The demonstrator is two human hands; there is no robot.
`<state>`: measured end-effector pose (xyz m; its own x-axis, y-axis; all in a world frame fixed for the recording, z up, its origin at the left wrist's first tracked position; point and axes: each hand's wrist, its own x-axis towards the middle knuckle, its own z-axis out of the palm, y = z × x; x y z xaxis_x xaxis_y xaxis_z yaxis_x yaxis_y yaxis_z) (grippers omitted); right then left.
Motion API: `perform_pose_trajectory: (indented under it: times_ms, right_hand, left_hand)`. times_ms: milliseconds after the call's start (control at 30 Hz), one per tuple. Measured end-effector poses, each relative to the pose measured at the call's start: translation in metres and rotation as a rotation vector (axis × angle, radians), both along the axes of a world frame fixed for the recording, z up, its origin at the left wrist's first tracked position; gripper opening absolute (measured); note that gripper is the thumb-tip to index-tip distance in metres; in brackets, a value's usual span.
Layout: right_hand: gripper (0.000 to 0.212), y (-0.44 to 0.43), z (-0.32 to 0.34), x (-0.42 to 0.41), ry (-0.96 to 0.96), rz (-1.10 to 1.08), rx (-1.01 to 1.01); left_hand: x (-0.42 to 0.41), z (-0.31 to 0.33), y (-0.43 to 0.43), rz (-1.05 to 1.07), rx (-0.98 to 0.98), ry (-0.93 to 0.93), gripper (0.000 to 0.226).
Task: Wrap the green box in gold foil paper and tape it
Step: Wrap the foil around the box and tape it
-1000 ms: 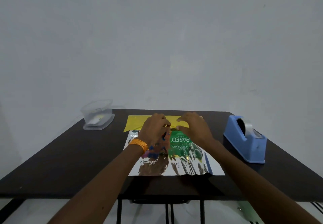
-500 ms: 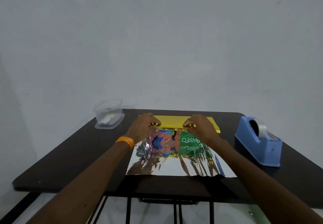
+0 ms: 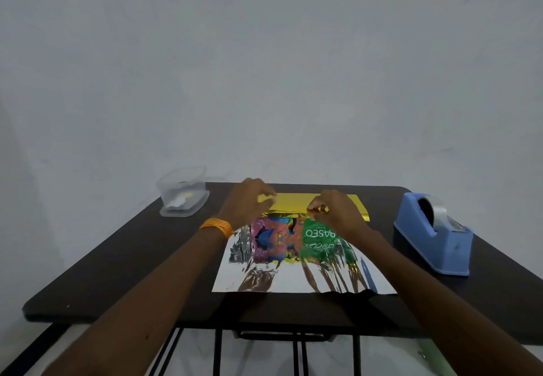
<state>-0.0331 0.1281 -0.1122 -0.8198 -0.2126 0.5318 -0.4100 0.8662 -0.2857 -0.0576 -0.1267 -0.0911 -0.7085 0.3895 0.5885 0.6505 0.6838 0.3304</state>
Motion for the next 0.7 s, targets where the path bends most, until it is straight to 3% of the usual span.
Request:
perform_pose_trajectory:
  times_ms: [167,333,433,533,700]
  right_hand:
    - [0.019,-0.001,0.002,0.0,0.003,-0.022,0.036]
    - [0.022,0.0,0.003,0.005,0.001,-0.03,0.037]
    - [0.034,0.012,0.003,0.016,-0.013,-0.062,-0.075]
    - [0.032,0.042,0.01,0.035,0.065,-0.23,-0.181]
    - [0.037,0.096,0.013,0.087,0.228,-0.653,-0.16]
  left_hand:
    - [0.0,-0.007,0.056,0.013,-0.307,0.097,0.026]
    - [-0.004,-0.014,0.065,0.038,-0.277,0.102,0.019]
    - [-0.004,-0.016,0.065,0.035,-0.263,0.103,0.018]
    - [-0.004,-0.016,0.066,0.026,-0.233,0.099,0.011]
    - [-0.005,-0.017,0.07,0.042,-0.227,0.119,0.005]
